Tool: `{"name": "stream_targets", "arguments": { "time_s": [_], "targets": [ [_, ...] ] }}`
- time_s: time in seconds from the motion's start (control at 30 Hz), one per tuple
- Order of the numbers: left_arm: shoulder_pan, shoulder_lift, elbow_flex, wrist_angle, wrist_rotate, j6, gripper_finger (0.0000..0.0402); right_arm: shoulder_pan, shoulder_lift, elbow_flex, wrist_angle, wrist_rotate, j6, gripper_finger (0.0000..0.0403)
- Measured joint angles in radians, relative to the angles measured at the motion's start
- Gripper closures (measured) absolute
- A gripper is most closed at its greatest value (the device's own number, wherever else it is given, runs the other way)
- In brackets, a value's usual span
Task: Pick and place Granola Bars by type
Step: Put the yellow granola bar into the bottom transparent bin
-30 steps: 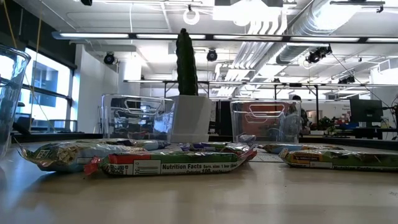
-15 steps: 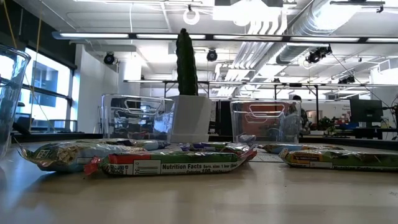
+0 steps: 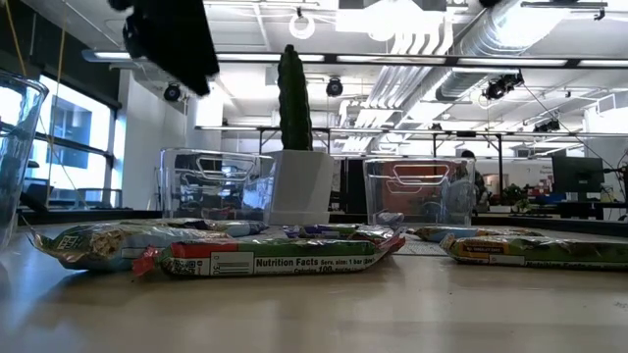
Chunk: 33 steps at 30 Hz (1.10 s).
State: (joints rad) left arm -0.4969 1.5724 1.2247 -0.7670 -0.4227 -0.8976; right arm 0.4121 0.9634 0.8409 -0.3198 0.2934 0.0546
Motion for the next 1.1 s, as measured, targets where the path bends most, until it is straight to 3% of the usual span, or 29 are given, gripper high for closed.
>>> {"name": "stream_targets", "arguments": {
  "time_s": [0.1,0.23,0.5,0.9,1.1],
  "targets": [
    [0.000,0.066,0.000,0.017,0.082,-0.070,0.0191,-0.007,-0.072,-0.218,0.241,0.045,-0.023,0.0260],
    [0.000,0.154,0.000,0.063,0.168,-0.196,0.0191,-0.013,-0.117,-0.451,0.579,0.017,-0.103,0.0260],
    [0.000,0.281,0.000,0.154,0.235,-0.310,0.0191,-0.013,-0.138,-0.685,0.971,-0.013,-0.243,0.0261],
    [0.049,0.324,-0.009,0.108,0.208,-0.361,0.0192,-0.013,-0.146,-0.715,1.041,-0.144,-0.252,0.0261],
    [0.104,0.324,-0.010,0.108,0.231,-0.303,0.0234,-0.013,-0.146,-0.715,1.031,-0.151,-0.212,0.0260]
  ]
}}
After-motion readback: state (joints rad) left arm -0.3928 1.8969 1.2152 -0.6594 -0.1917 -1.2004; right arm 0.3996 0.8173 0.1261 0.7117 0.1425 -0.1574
